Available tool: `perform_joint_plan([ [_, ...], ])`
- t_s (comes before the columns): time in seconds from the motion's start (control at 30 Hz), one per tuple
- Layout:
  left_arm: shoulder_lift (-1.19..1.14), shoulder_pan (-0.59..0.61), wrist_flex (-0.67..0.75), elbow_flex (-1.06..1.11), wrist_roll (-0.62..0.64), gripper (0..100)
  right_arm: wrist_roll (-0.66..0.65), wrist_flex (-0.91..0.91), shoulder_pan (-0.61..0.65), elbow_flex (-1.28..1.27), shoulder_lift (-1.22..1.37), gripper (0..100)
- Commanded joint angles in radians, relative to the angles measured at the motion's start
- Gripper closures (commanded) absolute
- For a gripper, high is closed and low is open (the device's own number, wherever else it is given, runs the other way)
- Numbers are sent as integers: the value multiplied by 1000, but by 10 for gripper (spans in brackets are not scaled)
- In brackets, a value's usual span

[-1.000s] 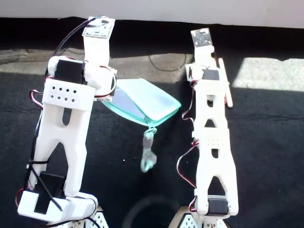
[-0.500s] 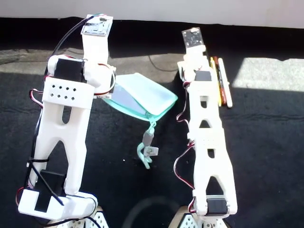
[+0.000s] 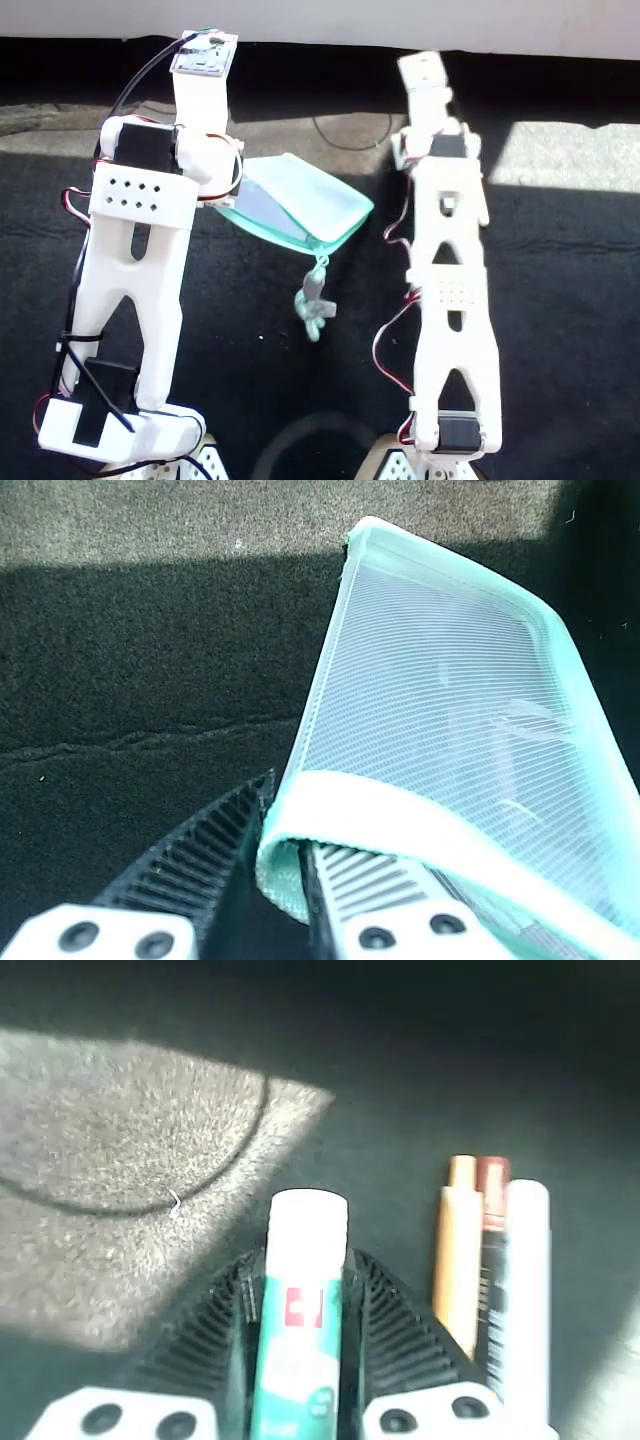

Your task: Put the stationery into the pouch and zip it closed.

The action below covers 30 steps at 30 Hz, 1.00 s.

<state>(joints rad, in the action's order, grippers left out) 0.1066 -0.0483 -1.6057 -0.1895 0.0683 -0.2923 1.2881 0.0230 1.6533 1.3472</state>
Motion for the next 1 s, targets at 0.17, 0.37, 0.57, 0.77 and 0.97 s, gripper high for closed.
perform_joint_plan([
  [0.17,8,21,15,104,2,990,-12,237,4,124,-355,994],
  [0.37,10,21,15,134,2,990,-12,390,7,122,-487,994],
  [0.57,10,16,15,136,2,990,-14,478,-10,122,-611,994],
  [0.77,10,16,15,128,2,990,-14,479,-18,71,-776,994],
  [0.97,10,16,15,136,2,990,-12,479,-21,-403,-1176,994],
])
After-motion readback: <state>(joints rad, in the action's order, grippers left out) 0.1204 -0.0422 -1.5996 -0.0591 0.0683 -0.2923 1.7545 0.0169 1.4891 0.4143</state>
